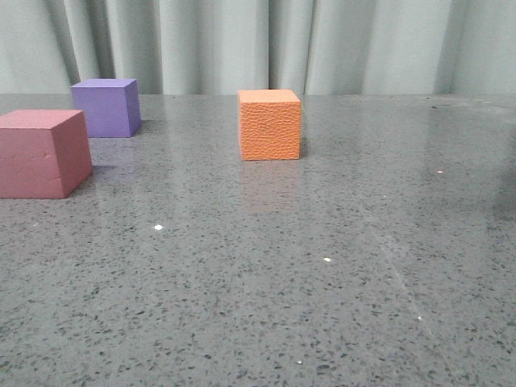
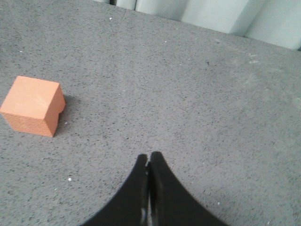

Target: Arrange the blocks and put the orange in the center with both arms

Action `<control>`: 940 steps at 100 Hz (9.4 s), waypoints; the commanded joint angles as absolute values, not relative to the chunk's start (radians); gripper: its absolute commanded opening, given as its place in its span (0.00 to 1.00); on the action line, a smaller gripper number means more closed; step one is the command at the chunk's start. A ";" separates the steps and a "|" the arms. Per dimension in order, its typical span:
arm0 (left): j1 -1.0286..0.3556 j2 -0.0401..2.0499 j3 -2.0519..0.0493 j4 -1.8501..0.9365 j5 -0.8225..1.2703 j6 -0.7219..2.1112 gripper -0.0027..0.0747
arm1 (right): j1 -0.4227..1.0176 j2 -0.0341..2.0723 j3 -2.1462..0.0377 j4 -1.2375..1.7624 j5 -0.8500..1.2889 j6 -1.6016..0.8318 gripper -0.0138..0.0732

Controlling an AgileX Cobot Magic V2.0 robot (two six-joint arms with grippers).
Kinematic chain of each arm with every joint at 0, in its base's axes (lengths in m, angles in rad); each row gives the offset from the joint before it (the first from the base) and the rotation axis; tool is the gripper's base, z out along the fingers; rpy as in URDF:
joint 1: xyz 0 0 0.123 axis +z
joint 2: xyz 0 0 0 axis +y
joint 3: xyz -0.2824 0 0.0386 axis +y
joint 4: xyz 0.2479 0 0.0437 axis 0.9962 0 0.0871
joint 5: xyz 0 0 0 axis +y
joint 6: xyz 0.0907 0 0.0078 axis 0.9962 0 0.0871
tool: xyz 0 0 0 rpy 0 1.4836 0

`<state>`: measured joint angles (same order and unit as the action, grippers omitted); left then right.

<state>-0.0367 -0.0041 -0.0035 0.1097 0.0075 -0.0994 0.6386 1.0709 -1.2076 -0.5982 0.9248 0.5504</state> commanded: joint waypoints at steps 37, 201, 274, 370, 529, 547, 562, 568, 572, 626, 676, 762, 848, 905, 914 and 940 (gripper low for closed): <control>-0.036 -0.035 0.049 0.101 -0.067 -0.101 0.01 | 0.263 0.656 -0.623 -0.453 0.346 0.534 0.08; -0.036 -0.035 0.049 0.101 -0.067 -0.101 0.01 | 0.026 -0.032 0.014 -0.058 -0.011 0.144 0.08; -0.036 -0.003 -0.140 -0.055 0.021 -0.139 0.01 | 0.026 -0.032 0.014 -0.058 -0.011 0.144 0.08; -0.036 0.850 -1.136 -0.138 0.766 0.010 0.55 | 0.026 -0.032 0.014 -0.058 -0.011 0.144 0.08; -0.763 1.798 -1.781 0.496 0.766 -0.887 0.89 | 0.026 -0.032 0.014 -0.058 -0.011 0.144 0.08; -0.776 1.800 -1.781 0.488 0.738 -0.898 0.89 | 0.026 -0.032 0.014 -0.058 -0.011 0.144 0.08; -0.799 1.820 -1.781 0.533 0.752 -0.935 0.89 | 0.026 -0.032 0.014 -0.058 -0.011 0.144 0.08; -0.805 1.833 -1.781 0.543 0.760 -0.960 0.89 | 0.026 -0.032 0.014 -0.058 -0.011 0.144 0.08; -0.807 1.836 -1.781 0.556 0.770 -0.978 0.89 | 0.026 -0.032 0.014 -0.058 -0.011 0.144 0.08; -0.798 1.914 -1.781 0.595 0.802 -1.046 0.89 | 0.026 -0.032 0.014 -0.058 -0.011 0.144 0.08; -0.797 1.971 -1.781 0.584 0.807 -1.048 0.67 | 0.026 -0.032 0.014 -0.058 -0.011 0.144 0.08; -0.792 1.662 -1.668 0.880 1.002 -1.039 0.28 | 0.026 -0.032 0.014 -0.058 -0.011 0.144 0.08; -0.455 1.443 -1.236 0.679 0.570 -0.905 0.28 | 0.026 -0.032 0.014 -0.058 -0.011 0.144 0.08; -0.429 1.570 -1.205 0.642 0.476 -0.905 0.28 | 0.026 -0.032 0.014 -0.058 -0.011 0.144 0.08; -0.427 1.587 -1.205 0.636 0.476 -0.905 0.28 | 0.026 -0.032 0.014 -0.058 -0.011 0.144 0.08; -0.426 1.630 -1.205 0.632 0.480 -0.905 0.28 | 0.026 -0.032 0.014 -0.058 -0.011 0.144 0.08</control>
